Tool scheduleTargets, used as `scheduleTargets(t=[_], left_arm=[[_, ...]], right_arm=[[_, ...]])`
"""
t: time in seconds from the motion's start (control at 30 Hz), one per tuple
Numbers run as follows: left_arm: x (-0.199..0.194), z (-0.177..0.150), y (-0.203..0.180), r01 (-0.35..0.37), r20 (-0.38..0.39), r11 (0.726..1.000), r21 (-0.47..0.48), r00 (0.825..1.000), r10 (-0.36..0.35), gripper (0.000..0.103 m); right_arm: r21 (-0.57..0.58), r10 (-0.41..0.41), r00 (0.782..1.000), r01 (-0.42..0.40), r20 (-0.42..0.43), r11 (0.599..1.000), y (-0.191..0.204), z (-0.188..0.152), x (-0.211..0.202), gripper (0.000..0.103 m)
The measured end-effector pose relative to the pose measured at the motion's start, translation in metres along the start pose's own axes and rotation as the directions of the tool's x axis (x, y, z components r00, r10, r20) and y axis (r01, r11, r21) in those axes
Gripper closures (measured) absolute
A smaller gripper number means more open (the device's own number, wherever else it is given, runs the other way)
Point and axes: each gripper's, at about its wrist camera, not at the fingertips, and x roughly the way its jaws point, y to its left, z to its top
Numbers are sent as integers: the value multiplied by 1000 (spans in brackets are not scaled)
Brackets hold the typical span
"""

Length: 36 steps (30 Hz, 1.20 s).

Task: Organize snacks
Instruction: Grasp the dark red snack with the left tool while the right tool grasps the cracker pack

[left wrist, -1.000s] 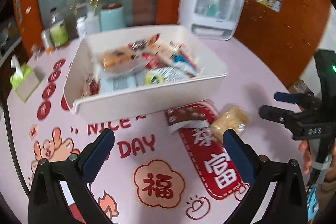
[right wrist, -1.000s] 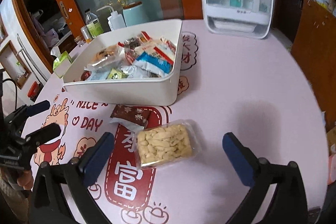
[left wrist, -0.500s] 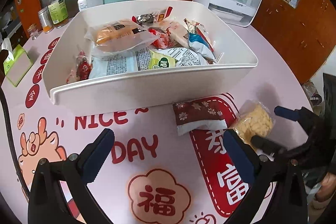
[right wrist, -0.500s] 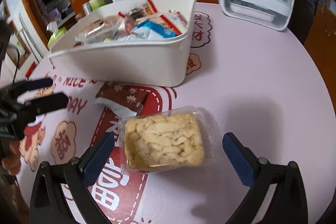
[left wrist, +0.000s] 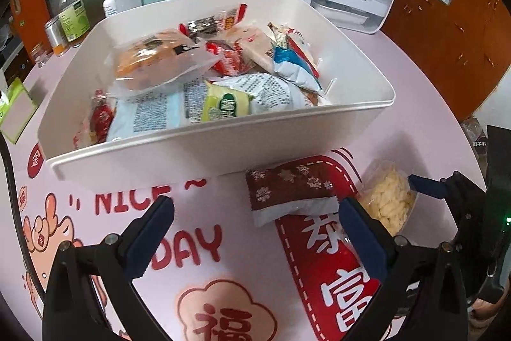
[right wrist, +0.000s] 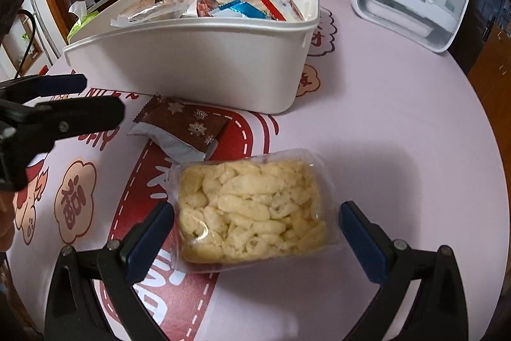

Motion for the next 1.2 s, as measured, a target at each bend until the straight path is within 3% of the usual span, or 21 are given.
scheduleTargets(t=[0.17, 0.47, 0.77, 0.97, 1.13, 1.2], left_arm=[[16, 8, -13, -19, -14, 1000, 22, 1000, 19, 0], [50, 16, -31, -12, -65, 1000, 27, 998, 14, 0], [72, 15, -41, -66, -93, 997, 45, 993, 70, 1], [72, 14, -45, -67, -80, 995, 79, 994, 73, 17], [67, 11, -50, -62, -75, 995, 81, 995, 68, 25], [63, 10, -49, -63, -57, 995, 79, 996, 67, 42]], right_arm=[[-11, -14, 1000, 14, 8, 1000, -1, -3, -5, 12], [43, 3, 1000, -4, 15, 999, -14, -15, -15, 15], [44, 3, 1000, -4, 21, 999, -13, -18, -18, 15], [48, 7, 1000, -8, 19, 999, -13, -19, -18, 15], [44, -2, 1000, 1, 18, 999, -12, -18, -19, 15], [45, -4, 1000, 3, 17, 999, -12, -18, -19, 15]])
